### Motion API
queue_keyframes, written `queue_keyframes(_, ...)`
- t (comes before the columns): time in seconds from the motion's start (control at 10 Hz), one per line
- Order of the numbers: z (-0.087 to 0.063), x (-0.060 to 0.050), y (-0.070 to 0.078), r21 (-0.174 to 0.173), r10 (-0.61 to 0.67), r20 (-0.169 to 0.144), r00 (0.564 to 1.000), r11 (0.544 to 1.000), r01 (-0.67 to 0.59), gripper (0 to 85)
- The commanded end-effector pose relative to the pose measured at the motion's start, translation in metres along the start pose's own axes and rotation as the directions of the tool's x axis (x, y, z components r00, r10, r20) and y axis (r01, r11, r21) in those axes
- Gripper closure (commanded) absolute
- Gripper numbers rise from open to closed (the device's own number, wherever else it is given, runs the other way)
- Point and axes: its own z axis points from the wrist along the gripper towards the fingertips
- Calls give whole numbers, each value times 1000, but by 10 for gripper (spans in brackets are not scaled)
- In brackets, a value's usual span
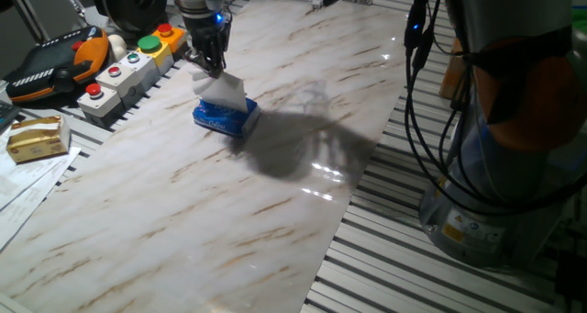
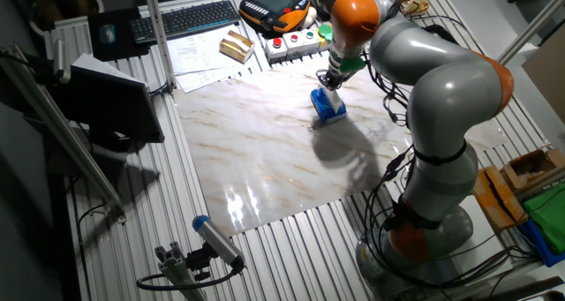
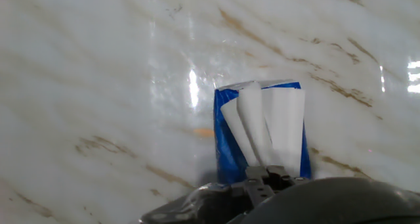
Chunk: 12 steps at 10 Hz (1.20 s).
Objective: Pull out a napkin
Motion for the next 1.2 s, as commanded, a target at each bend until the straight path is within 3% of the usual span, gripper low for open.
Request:
queue_keyframes(0.0,0,0,0,-17,6,-4,1000,1000,-6,843)
queue_keyframes(0.4,0,0,0,-45,27,-67,997,999,-30,843)
queue_keyframes(0.7,-22,3,11,-29,46,-82,996,998,-49,843)
queue_keyframes(1.1,-39,6,17,-28,66,-87,994,997,-69,843)
